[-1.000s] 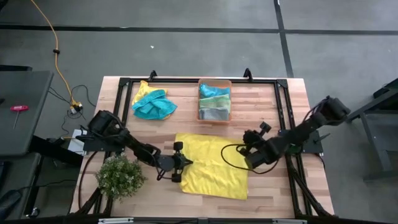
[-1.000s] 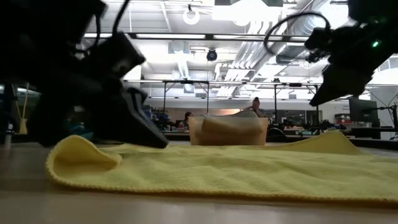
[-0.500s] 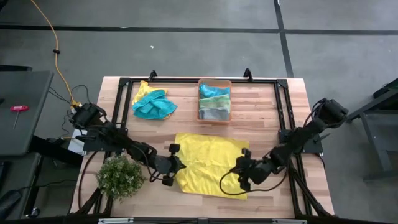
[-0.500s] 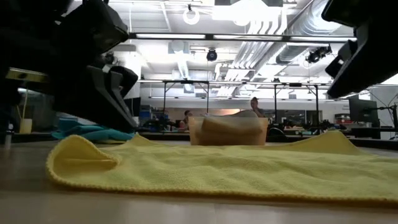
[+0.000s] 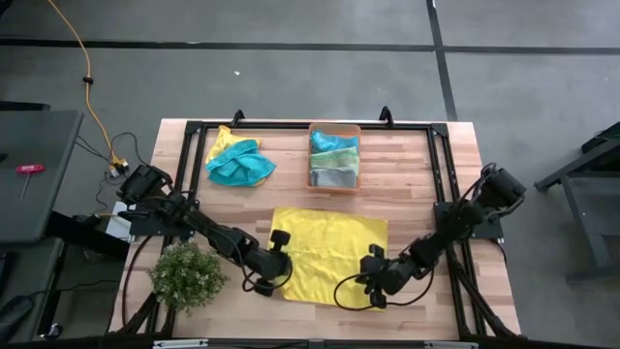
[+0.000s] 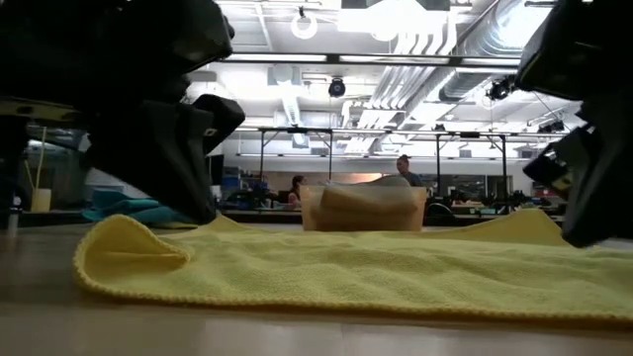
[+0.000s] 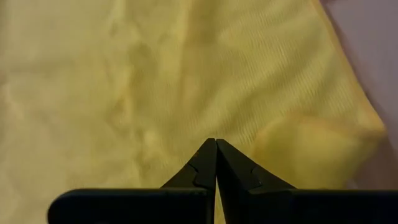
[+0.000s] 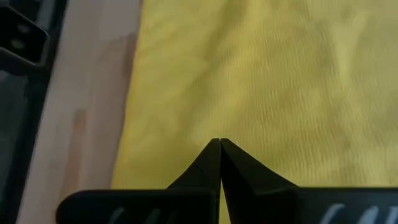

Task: Fold microfiber towels
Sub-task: Fold the right yellow microfiber cloth

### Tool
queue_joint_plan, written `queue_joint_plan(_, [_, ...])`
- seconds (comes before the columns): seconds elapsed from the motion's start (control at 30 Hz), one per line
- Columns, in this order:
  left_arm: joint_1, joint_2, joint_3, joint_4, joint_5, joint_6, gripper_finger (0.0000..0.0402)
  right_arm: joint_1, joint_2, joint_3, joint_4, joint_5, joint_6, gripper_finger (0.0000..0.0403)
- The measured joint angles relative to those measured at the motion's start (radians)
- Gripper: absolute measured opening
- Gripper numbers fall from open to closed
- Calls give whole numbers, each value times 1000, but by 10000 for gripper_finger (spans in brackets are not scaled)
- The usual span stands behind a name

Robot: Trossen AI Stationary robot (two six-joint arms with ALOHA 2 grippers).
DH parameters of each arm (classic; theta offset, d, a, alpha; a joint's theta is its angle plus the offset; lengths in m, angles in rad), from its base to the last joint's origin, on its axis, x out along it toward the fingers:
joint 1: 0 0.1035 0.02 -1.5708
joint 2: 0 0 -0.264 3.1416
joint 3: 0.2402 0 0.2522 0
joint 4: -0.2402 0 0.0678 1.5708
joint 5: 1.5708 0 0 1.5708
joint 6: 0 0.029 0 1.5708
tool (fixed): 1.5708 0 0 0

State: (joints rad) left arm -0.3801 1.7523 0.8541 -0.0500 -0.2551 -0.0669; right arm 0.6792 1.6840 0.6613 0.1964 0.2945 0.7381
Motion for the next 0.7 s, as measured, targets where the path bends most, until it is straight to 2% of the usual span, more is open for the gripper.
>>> queue_joint_plan(0.43, [-5, 34, 5, -81, 61, -9, 0, 11, 27, -2, -5, -13, 48, 0])
queue_joint_plan(0.7, [-77, -18, 4, -221, 113, -99, 0, 10, 25, 0, -57, -4, 81, 0])
